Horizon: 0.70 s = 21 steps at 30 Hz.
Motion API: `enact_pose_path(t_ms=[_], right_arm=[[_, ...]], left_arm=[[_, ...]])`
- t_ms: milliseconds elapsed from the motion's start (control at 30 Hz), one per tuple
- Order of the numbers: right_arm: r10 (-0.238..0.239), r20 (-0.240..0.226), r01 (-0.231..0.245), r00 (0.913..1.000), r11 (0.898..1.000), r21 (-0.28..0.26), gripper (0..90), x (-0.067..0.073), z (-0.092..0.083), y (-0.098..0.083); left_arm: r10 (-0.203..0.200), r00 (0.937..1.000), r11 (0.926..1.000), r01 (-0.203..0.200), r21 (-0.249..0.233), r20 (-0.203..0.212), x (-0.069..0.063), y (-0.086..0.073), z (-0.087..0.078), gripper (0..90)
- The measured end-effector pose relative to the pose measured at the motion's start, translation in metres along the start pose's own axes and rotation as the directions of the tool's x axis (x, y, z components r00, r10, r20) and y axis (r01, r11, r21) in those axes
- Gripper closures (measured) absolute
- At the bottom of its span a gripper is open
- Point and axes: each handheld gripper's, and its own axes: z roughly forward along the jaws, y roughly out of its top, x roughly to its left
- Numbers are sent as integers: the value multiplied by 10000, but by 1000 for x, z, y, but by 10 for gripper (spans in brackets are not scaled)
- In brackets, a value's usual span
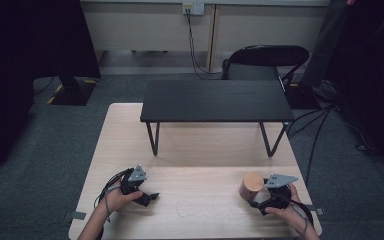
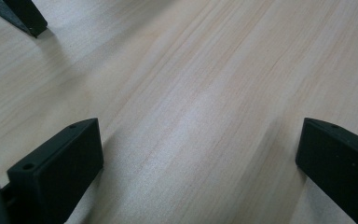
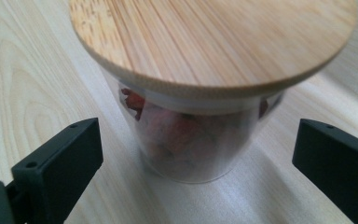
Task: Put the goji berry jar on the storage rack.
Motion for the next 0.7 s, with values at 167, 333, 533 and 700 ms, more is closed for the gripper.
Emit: enact_pose_path(t_ms=[167, 333, 533, 700], right_arm=[[95, 24, -95, 10000, 9999, -97, 6, 0, 1, 0], [132, 58, -131, 9999, 9996, -259, 18, 0, 4, 0], [178, 30, -176, 9998, 9991, -398, 102, -3, 6, -1], [-75, -268, 58, 9996, 9981, -609, 221, -9, 7, -4]], left_arm=[[41, 10000, 10000, -41, 31, 1, 0, 0, 0, 0], [4, 10000, 10000, -4, 30, -27, 0, 1, 0, 0], [-53, 10000, 10000, 53, -3, -49, -1, 0, 0, 0], [-55, 10000, 10000, 55, 2, -63, -1, 1, 1, 0]])
